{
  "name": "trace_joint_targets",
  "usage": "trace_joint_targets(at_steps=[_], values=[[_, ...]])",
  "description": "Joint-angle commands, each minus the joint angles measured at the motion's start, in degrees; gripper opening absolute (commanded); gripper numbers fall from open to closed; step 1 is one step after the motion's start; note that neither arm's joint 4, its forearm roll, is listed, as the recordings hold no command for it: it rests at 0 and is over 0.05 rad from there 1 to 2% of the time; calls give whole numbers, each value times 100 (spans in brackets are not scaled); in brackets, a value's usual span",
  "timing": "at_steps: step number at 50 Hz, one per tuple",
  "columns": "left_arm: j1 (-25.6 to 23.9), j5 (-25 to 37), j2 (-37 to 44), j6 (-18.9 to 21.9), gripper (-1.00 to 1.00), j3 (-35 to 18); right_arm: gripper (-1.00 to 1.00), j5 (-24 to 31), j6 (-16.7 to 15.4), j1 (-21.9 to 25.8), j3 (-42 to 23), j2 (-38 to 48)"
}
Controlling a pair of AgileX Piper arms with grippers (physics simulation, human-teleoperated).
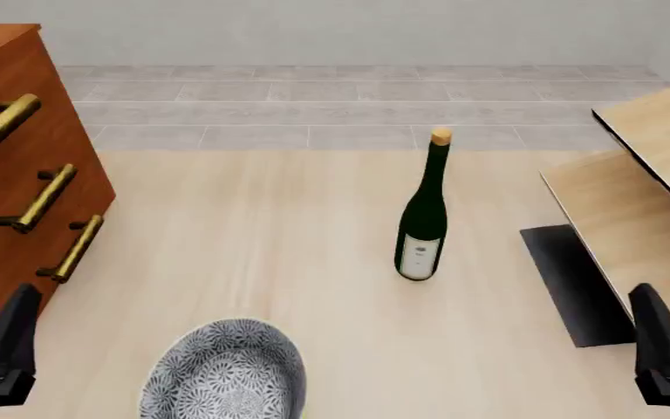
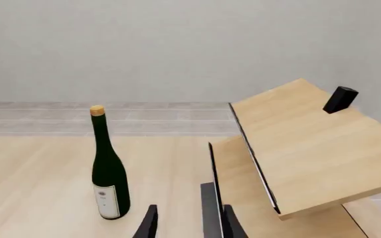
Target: Put the wine bottle on the wine rack.
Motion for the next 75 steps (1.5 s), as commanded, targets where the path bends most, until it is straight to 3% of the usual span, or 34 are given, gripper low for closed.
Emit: trace_joint_targets(at_steps=[1,17,24,45,75], values=[[-18,-27,28,20,100,-34,100,-14,5,49,-10,47],[-4,-61,-8,89,100,-76,100,-264,-136,350,-142,406],[31,25,1,-176,100,-183,100,-813,-273,649,-367,1127],[-330,10,-13,267,100,-300,100,-2480,-252,1309,-770,3395],[-257,57,-13,271,100,-511,100,-3961,-628,1813,-1602,5885]])
